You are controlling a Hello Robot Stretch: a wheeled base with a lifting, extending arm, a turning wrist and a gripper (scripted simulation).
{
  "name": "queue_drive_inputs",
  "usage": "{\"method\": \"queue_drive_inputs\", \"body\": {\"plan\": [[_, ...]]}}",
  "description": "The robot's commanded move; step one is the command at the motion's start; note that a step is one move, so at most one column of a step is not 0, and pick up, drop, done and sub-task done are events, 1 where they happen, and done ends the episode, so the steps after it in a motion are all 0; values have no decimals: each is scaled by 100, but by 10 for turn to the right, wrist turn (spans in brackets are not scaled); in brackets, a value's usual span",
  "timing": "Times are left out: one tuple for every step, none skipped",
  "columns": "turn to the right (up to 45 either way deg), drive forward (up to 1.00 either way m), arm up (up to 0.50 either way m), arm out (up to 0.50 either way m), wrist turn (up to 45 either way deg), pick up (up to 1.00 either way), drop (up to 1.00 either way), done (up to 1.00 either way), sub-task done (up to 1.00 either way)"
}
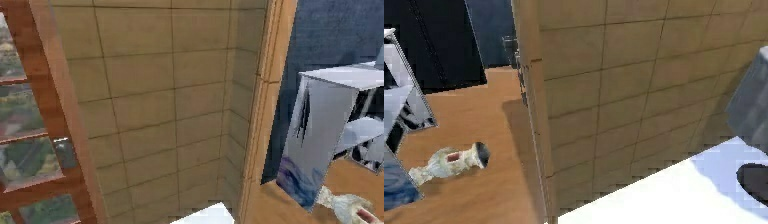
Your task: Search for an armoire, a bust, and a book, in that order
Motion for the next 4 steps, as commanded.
{"method": "queue_drive_inputs", "body": {"plan": [[270, 0, 0, 0, 0, 0, 0, 0, 0], [0, 50, 0, 0, 0, 0, 0, 0, 0], [450, 0, 0, 0, 0, 0, 0, 0, 0], [0, 0, 0, 0, 0, 0, 0, 0, 100]]}}
